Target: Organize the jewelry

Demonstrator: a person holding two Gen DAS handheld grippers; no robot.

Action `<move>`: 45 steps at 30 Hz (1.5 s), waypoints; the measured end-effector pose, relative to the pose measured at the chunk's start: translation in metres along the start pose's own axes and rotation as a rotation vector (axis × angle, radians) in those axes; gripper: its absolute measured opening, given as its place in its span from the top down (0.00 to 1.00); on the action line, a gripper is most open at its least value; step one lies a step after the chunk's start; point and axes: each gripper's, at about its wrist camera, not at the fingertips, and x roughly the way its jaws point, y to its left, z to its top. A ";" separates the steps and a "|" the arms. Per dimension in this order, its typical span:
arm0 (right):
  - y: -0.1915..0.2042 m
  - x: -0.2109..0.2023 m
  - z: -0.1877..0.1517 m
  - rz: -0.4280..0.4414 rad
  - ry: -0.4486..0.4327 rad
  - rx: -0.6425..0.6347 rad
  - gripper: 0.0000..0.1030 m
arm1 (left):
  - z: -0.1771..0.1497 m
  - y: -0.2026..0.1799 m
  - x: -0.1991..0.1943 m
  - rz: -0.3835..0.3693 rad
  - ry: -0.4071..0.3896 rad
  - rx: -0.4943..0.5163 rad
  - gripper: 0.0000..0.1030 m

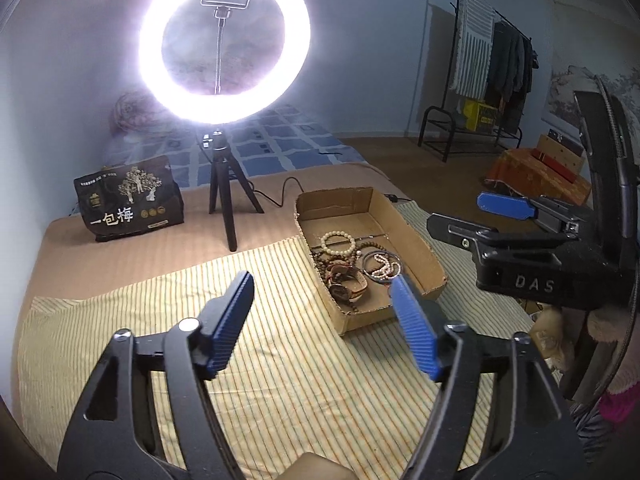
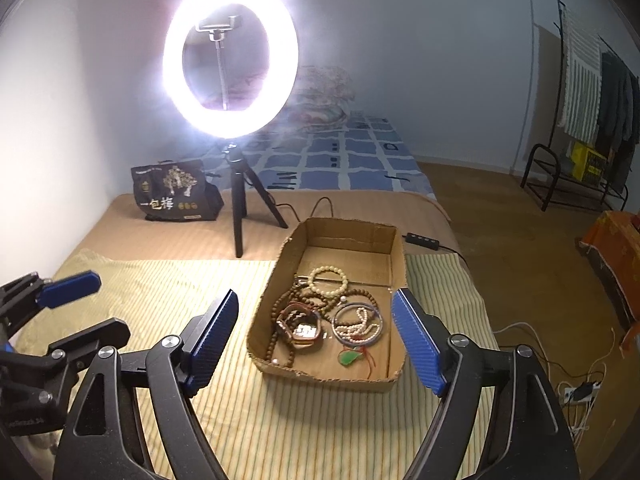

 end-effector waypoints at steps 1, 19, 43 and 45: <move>0.001 0.000 0.000 -0.002 -0.002 -0.007 0.23 | -0.001 0.000 0.000 0.012 -0.002 0.009 0.22; 0.009 0.004 -0.015 -0.003 0.019 -0.047 0.22 | -0.007 0.015 0.002 0.158 0.027 -0.005 0.01; 0.017 0.017 -0.020 -0.012 0.057 -0.050 0.22 | -0.008 0.030 0.003 0.208 0.050 -0.058 0.00; 0.018 0.020 -0.020 -0.014 0.059 -0.052 0.22 | -0.008 0.030 0.003 0.207 0.052 -0.057 0.00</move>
